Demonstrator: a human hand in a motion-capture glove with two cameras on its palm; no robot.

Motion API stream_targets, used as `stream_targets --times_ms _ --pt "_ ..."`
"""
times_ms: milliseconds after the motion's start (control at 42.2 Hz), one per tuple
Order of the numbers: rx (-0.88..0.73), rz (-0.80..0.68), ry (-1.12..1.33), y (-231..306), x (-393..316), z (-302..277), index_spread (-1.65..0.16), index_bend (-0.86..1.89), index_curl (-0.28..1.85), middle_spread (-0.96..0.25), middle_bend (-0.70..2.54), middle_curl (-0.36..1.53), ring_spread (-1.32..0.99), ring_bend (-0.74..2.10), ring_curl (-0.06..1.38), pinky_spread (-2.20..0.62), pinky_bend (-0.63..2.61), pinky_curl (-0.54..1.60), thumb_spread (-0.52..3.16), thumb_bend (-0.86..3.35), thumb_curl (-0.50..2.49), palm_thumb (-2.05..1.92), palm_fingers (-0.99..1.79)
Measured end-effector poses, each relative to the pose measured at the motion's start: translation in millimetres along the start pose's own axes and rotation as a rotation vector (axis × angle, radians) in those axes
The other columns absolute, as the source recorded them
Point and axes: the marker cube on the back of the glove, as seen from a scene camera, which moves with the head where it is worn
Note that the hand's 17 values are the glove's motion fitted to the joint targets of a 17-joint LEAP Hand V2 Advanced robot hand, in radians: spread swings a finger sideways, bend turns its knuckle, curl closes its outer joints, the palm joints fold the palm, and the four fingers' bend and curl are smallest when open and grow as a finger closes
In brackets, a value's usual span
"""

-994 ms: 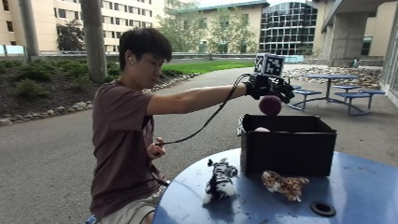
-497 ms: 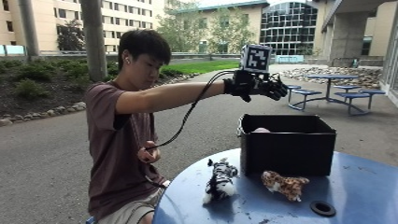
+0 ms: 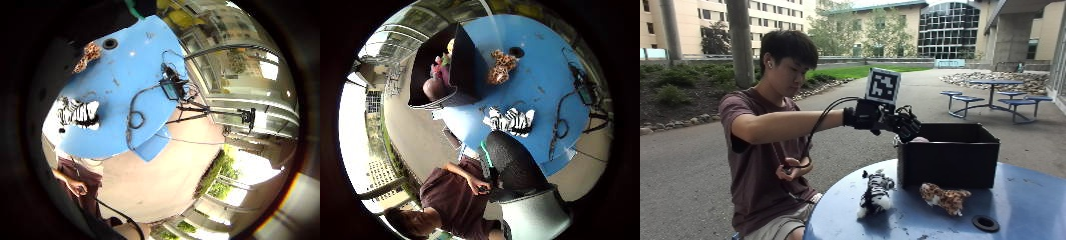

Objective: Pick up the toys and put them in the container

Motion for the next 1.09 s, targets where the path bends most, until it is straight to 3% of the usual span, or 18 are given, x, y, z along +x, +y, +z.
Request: stream_targets --times_ms 189,284,355,379,402,426,521,663,828,1089 --pt "-0.191 -0.095 0.052 -9 -10 120 -0.16 0.05 0.16 0.04 0.15 0.33 0.00 0.39 0.29 0.03 0.86 0.34 1.23 0.00 0.40 0.03 -0.27" --pt "-0.264 -0.114 -0.078 -19 -37 188 -0.16 0.08 0.17 0.04 0.14 0.32 0.00 0.33 0.28 0.03 0.80 0.33 1.25 0.01 0.40 0.08 -0.30" --pt "-0.222 -0.116 -0.178 -27 -53 223 -0.18 0.09 0.17 0.04 0.14 0.31 0.00 0.34 0.29 0.03 0.79 0.32 1.30 0.07 0.42 0.20 -0.22" --pt "-0.177 -0.109 -0.212 -30 -57 230 -0.18 0.09 0.16 0.03 0.16 0.31 -0.01 0.46 0.32 0.02 0.80 0.33 1.34 0.13 0.44 0.30 -0.02" --pt "-0.124 -0.098 -0.242 -34 -60 236 -0.18 0.12 0.17 0.02 0.26 0.34 -0.09 0.70 0.39 -0.05 0.81 0.33 1.40 0.21 0.47 0.41 0.42" --pt "-0.073 -0.085 -0.264 -37 -62 240 -0.17 0.12 0.14 0.01 0.29 0.34 -0.13 0.77 0.35 -0.13 0.86 0.30 1.41 0.26 0.49 0.49 0.71" --pt "0.060 -0.053 -0.268 -45 -68 249 -0.14 0.33 0.21 -0.09 0.57 0.44 -0.21 0.89 0.36 -0.30 0.73 0.25 1.35 0.35 0.57 0.70 1.34" --pt "0.202 -0.035 -0.254 -57 -76 245 -0.09 0.74 0.38 -0.15 0.84 0.54 -0.25 1.02 0.48 -0.38 0.67 0.30 1.33 0.46 0.67 0.89 1.53" --pt "0.192 -0.026 -0.387 -67 -64 214 -0.04 0.93 0.49 -0.12 0.98 0.60 -0.23 1.17 0.54 -0.40 0.76 0.36 1.15 0.45 0.80 0.93 1.41" --pt "0.347 0.058 -0.281 -72 -19 37 -0.13 1.08 0.61 -0.13 1.10 0.66 -0.29 1.20 0.58 -0.35 0.84 0.42 0.80 0.20 0.90 0.61 1.06"
